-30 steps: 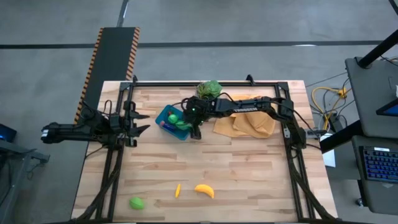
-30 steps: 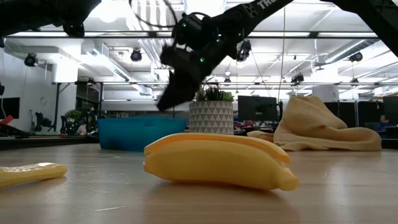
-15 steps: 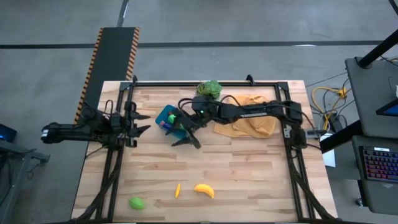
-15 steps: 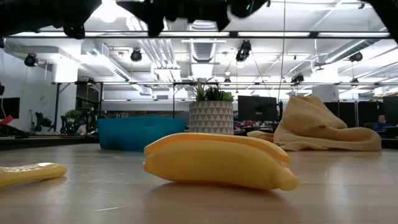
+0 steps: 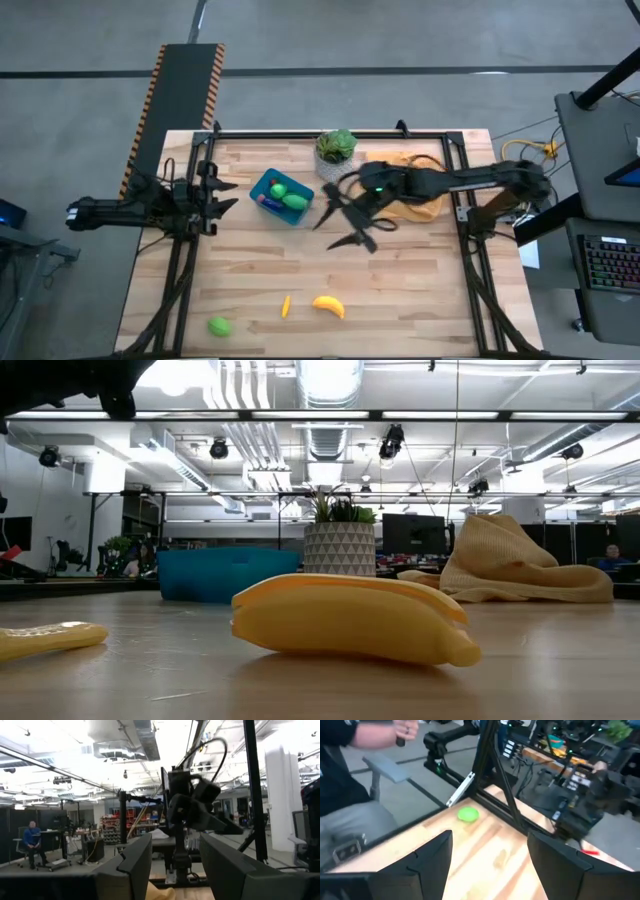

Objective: Pick and placing Produce into tupperware
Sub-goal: Put the green melon into the blue bin

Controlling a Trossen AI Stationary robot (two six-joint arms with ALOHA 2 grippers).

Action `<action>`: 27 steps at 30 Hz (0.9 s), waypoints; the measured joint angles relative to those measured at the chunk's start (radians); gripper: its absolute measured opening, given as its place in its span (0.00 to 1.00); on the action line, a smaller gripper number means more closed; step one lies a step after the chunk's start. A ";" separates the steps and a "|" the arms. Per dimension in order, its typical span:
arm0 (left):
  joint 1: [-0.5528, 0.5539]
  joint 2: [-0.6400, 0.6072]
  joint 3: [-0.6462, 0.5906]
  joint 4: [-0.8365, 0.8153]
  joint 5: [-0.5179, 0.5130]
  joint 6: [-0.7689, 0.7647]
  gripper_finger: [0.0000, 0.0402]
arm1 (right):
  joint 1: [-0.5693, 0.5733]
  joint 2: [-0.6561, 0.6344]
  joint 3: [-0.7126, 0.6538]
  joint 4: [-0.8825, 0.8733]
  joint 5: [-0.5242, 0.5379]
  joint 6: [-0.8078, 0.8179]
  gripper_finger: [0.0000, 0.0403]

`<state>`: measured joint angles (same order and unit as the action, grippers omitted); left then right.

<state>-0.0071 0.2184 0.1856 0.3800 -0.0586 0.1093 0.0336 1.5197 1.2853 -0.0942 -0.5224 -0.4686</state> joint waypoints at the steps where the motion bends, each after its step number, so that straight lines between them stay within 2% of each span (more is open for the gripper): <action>1: 0.000 0.001 0.000 0.005 -0.001 -0.002 0.38 | -0.008 -0.042 -0.041 0.011 0.001 -0.011 0.62; 4: 0.000 0.000 0.000 0.008 -0.025 -0.072 0.38 | -0.039 -0.176 -0.185 0.073 0.000 -0.004 0.62; 7: 0.000 -0.005 0.000 0.009 -0.033 -0.148 0.38 | -0.077 -0.309 -0.365 0.216 0.001 0.027 0.62; 10: 0.000 -0.003 0.000 0.004 -0.034 -0.171 0.38 | -0.116 -0.421 -0.549 0.449 0.003 0.044 0.61; 15: 0.000 -0.003 0.000 0.005 -0.075 -0.182 0.38 | -0.185 -0.555 -0.748 0.808 0.041 0.100 0.60; 18: 0.000 -0.003 0.000 0.005 -0.082 -0.182 0.38 | -0.191 -0.575 -0.813 0.833 0.065 0.102 0.60; 23: 0.000 0.001 0.000 0.002 -0.082 -0.175 0.38 | -0.196 -0.546 -0.859 0.826 0.170 0.135 0.60; 27: 0.000 0.005 0.000 -0.026 -0.082 -0.174 0.38 | -0.196 -0.531 -0.877 0.845 0.100 0.235 0.58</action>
<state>-0.0067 0.2229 0.1856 0.3538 -0.1402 -0.0647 -0.1619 0.9892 0.4083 0.7510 -0.4223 -0.2333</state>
